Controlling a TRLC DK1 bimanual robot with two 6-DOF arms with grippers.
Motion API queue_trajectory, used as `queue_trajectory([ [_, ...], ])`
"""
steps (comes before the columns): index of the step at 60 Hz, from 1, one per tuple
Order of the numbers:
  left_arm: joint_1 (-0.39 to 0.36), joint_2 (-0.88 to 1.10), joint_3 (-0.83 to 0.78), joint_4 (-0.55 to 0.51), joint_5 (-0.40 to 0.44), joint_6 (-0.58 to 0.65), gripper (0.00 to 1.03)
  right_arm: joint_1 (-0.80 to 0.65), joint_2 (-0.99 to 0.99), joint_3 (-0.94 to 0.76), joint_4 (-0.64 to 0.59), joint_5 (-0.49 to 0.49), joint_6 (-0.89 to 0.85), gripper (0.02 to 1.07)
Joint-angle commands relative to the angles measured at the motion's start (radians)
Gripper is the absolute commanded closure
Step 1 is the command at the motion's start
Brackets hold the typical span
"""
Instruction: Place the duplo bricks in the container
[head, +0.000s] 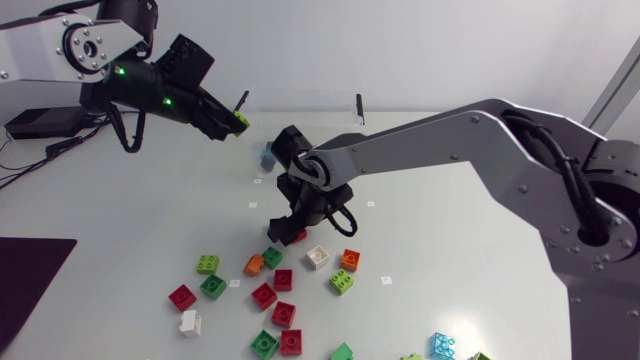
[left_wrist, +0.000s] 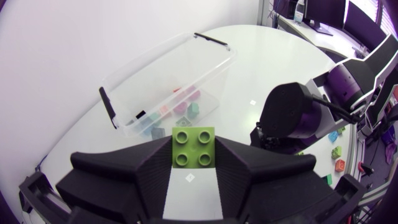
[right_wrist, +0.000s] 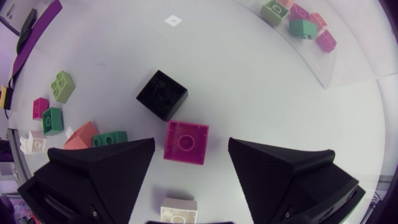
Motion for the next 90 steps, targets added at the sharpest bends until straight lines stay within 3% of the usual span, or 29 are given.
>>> queue_trajectory([
  [1,0.016,0.033,0.056,-0.006,0.016,-0.028,0.83,0.011,0.037,0.038,-0.021,-0.005,-0.003,0.38],
  [9,0.036,0.071,0.108,-0.006,0.039,-0.05,0.83,0.012,0.066,0.075,-0.052,-0.028,-0.011,0.53],
  [20,0.046,0.112,0.164,-0.004,0.056,-0.07,0.83,0.009,0.089,0.113,-0.11,-0.039,-0.012,0.55],
  [28,0.042,0.163,0.23,-0.004,0.073,-0.101,0.83,0.003,0.086,0.104,-0.121,-0.05,-0.017,0.75],
  [53,-0.017,0.373,0.455,0.003,0.073,-0.188,0.83,-0.091,-0.177,-0.069,-0.082,-0.061,-0.017,0.75],
  [73,-0.056,0.56,0.687,0.002,0.045,-0.252,0.82,-0.175,-0.302,-0.063,-0.093,-0.082,-0.022,0.75],
  [76,-0.059,0.576,0.704,0.002,0.033,-0.256,0.7,-0.181,-0.309,-0.058,-0.093,-0.084,-0.022,0.75],
  [78,-0.064,0.585,0.711,0.002,0.014,-0.257,0.41,-0.189,-0.316,-0.048,-0.089,-0.084,-0.022,0.75],
  [79,-0.064,0.586,0.713,0.002,0.01,-0.256,0.37,-0.19,-0.316,-0.045,-0.089,-0.084,-0.022,0.75],
  [81,-0.069,0.586,0.71,0.002,-0.005,-0.252,0.14,-0.195,-0.321,-0.032,-0.089,-0.084,-0.022,0.75],
  [84,-0.07,0.58,0.699,0.002,-0.024,-0.246,0.05,-0.201,-0.324,-0.014,-0.087,-0.085,-0.022,0.75],
  [90,-0.063,0.523,0.63,0.0,-0.024,-0.223,0.05,-0.215,-0.319,0.043,-0.085,-0.087,-0.022,0.75],
])
